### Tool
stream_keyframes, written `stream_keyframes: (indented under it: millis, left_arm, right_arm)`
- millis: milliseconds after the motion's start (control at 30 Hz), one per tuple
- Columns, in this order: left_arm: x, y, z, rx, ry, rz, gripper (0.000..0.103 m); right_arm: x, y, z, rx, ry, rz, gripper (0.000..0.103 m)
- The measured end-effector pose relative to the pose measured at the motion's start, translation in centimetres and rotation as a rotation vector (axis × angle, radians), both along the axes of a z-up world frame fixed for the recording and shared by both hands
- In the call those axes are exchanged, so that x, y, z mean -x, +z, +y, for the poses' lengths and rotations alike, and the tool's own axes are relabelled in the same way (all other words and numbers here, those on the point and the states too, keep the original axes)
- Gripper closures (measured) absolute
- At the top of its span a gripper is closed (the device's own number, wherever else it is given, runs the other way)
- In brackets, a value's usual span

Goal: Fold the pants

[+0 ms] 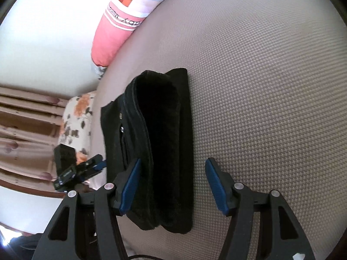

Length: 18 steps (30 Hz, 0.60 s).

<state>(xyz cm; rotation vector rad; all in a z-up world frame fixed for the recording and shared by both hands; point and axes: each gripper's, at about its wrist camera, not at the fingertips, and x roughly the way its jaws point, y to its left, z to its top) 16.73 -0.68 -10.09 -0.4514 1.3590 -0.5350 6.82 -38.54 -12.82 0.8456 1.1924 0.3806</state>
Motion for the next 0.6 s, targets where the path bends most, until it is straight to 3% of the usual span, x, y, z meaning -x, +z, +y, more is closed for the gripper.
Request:
stream_keyframes:
  millis: [267, 400, 600]
  left_arm:
    - [-1.0, -0.9, 1.6, 0.115, -0.007, 0.046, 0.029]
    - [-1.7, -1.3, 1.7, 0.181, -0.030, 0.079, 0.029]
    - [-2.3, -1.7, 1.3, 0.234, -0.065, 0.078, 0.030]
  right_arm:
    - [-0.7, -0.8, 0.3, -0.068, 0.060, -0.006, 0.045]
    - [-1.1, -1.3, 0.8, -0.091, 0.098, -0.007, 0.054]
    - [-1.3, -1.8, 0.0, -0.125, 0.111, 0.005, 0.055]
